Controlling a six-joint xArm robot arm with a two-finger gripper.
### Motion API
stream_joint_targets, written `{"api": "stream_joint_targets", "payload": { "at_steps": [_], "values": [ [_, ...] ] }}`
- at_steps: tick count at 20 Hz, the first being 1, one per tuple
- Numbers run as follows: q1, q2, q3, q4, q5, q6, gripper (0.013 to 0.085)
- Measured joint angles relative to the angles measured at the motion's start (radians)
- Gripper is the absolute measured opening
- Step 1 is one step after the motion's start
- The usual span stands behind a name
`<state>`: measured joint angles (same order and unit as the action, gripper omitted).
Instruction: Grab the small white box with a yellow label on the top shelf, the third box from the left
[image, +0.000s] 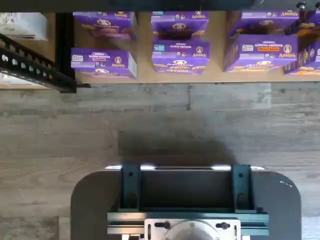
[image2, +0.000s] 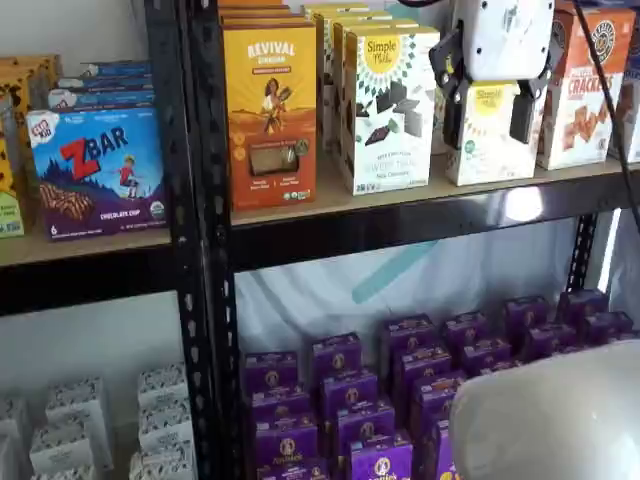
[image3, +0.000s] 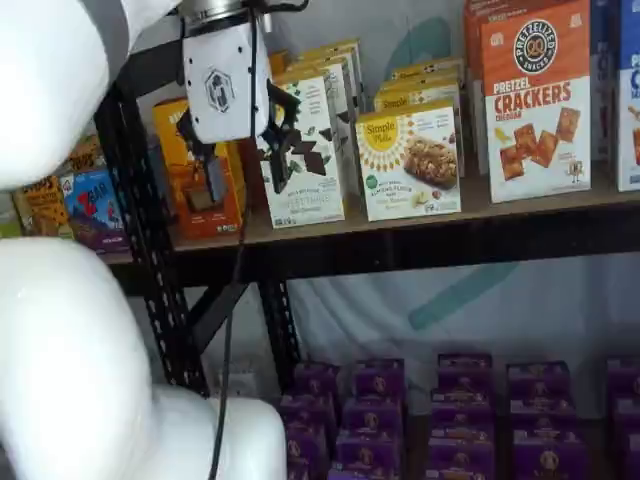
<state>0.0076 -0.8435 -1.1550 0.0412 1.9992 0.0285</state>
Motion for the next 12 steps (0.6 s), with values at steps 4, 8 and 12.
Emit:
{"api": "stream_joint_targets", "payload": {
  "at_steps": [4,8,12],
  "values": [
    [-0.054,-0.016,0.014,0.060,-0.023,-0.029,0.0850],
    [-0.048,-0.018,0.014,0.048,-0.028,-0.030,0.0850],
    [-0.041,-0.017,0.020,0.019,-0.044,-0.034,0.0850]
  ]
}}
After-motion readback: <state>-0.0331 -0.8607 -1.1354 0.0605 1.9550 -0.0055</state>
